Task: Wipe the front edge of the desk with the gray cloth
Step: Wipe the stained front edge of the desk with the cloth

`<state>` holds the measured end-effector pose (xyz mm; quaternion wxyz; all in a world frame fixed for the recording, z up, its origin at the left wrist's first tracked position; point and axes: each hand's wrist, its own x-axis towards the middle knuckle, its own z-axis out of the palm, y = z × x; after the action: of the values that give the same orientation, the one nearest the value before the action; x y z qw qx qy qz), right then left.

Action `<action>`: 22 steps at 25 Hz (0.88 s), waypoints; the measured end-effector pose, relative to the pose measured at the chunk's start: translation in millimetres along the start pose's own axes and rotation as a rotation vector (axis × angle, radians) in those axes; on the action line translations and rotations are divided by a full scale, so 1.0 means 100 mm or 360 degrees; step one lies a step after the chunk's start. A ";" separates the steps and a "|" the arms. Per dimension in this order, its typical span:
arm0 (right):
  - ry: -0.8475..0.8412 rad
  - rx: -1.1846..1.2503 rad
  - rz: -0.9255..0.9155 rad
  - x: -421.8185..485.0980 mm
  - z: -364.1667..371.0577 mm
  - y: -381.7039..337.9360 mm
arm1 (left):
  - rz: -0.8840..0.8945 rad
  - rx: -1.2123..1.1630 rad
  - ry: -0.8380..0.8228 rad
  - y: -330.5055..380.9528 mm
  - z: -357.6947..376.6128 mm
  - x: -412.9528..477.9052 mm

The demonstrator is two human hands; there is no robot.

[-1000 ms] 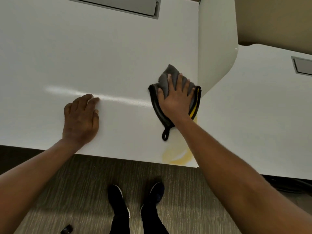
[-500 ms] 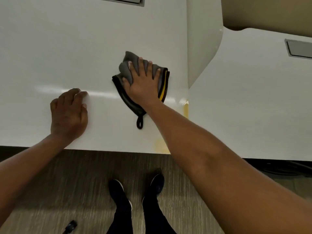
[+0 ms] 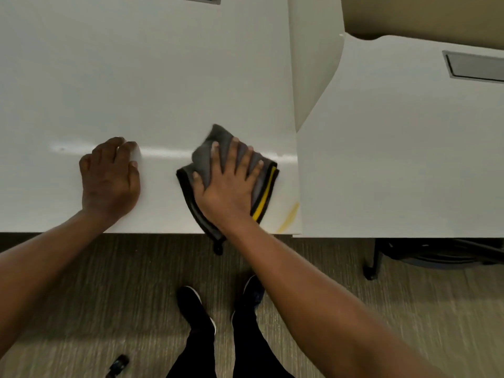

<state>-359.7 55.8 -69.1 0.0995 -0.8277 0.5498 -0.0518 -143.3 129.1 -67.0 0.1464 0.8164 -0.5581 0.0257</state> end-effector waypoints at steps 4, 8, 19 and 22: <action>-0.0047 -0.0037 -0.0055 0.54 -0.10 0.31 | 0.0035 0.0012 0.0012 -0.03 0.02 -0.01; -0.0039 -0.0019 0.0146 0.45 -0.28 0.88 | 0.0052 0.0007 0.0019 -0.02 0.02 0.00; -0.0073 -0.0022 0.0232 -0.56 0.06 -0.20 | 0.0058 -0.0014 0.0058 -0.08 0.07 -0.01; -0.0087 0.0008 0.0021 -0.31 0.11 -0.44 | 0.0064 -0.0027 0.0042 -0.11 0.08 -0.01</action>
<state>-330.2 102.4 -69.3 0.1169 -0.8249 0.5522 -0.0300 -134.9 131.3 -77.2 0.1603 0.8032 -0.5727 0.0348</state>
